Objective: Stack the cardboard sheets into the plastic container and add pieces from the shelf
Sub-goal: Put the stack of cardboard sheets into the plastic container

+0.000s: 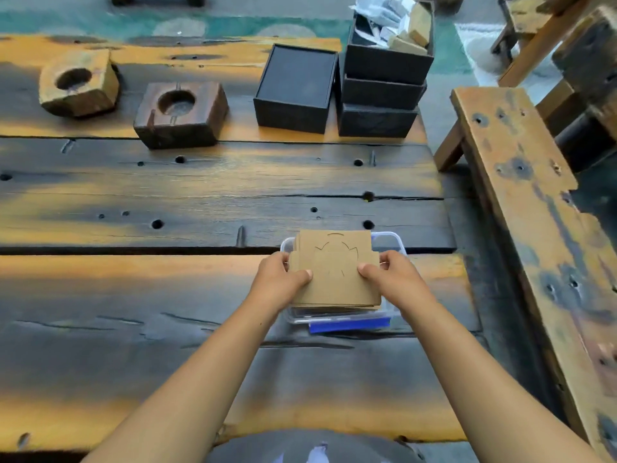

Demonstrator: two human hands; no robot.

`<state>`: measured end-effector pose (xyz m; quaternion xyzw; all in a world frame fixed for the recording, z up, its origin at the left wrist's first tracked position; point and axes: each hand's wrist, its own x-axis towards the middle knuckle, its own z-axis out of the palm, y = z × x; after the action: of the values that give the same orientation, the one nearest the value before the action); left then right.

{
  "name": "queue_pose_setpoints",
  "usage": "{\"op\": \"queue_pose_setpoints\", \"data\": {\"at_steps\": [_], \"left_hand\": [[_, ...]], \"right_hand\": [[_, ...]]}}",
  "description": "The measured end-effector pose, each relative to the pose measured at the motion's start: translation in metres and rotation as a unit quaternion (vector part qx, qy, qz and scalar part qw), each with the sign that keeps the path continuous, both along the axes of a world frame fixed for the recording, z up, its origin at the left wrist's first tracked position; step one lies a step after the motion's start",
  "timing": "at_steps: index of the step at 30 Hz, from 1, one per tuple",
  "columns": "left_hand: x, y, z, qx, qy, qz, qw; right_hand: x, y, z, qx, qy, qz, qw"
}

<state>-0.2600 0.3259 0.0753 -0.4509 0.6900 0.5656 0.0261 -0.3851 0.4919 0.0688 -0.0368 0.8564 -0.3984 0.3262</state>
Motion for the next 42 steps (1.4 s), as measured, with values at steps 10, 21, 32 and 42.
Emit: {"op": "queue_pose_setpoints", "data": {"at_steps": [10,21,32,42], "left_hand": [[-0.038,0.022,-0.036,0.023,-0.091,-0.019,0.995],[-0.051,0.016,-0.069,0.004,-0.183,-0.048,0.982],[-0.056,0.02,-0.075,-0.04,-0.217,-0.067,0.973],[-0.028,0.022,-0.027,-0.031,-0.107,-0.086,0.99]], "right_hand": [[-0.032,0.008,-0.039,0.058,-0.046,0.026,0.997],[-0.035,-0.004,-0.075,0.15,-0.056,0.086,0.983],[-0.042,-0.009,-0.081,0.171,-0.033,0.107,0.979],[-0.007,0.003,-0.038,0.173,0.038,0.095,0.98]]}}
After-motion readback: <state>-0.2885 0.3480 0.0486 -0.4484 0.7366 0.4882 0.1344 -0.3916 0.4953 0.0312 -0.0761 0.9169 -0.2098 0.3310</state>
